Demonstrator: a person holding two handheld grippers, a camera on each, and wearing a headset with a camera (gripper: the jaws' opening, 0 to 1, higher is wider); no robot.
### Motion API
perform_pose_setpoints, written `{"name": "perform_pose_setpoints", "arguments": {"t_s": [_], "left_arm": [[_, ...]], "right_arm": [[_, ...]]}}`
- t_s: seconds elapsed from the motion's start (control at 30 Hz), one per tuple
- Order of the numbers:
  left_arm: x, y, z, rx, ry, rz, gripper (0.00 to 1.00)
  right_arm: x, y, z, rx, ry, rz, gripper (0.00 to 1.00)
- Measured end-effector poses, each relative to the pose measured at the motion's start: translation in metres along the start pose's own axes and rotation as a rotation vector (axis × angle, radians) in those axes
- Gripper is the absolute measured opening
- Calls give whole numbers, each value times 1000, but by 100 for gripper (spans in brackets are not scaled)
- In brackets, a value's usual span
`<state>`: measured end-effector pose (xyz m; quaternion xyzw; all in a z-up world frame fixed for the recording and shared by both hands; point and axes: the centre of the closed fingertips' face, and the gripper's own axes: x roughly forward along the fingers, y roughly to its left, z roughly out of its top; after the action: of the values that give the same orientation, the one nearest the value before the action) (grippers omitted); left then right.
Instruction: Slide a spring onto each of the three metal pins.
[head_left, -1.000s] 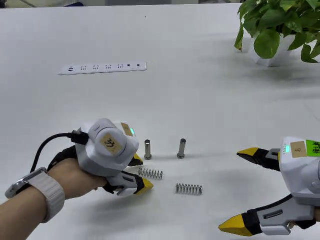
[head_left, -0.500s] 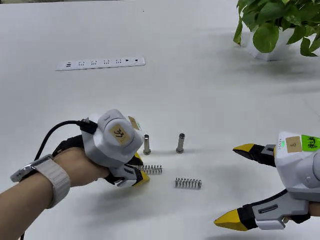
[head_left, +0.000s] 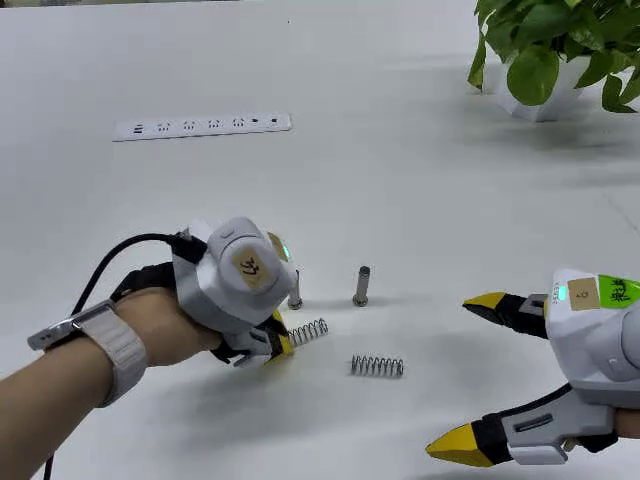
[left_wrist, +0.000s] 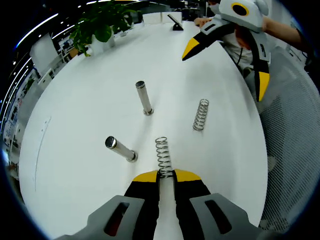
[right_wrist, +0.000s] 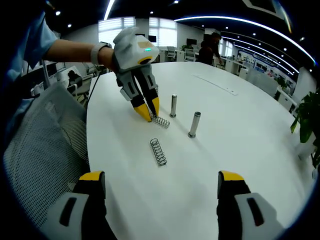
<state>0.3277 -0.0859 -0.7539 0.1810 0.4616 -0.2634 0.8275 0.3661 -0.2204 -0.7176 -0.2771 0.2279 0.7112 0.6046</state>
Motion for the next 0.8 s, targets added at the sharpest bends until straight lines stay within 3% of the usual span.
{"name": "perform_pose_setpoints", "arguments": {"t_s": [0.3,0.4,0.7,0.8], "left_arm": [[-3,-3,-2,-63,-61,22,10],[-3,-3,-2,-138,-102,31,10],[-7,-13,-5,-261,-202,27,10],[-10,-14,-7,-267,-222,37,10]], "right_arm": [[2,3,4,-8,-3,10,93],[1,2,5,-11,-4,12,93],[2,4,11,-21,-7,20,91],[4,6,12,-32,-9,27,90]]}}
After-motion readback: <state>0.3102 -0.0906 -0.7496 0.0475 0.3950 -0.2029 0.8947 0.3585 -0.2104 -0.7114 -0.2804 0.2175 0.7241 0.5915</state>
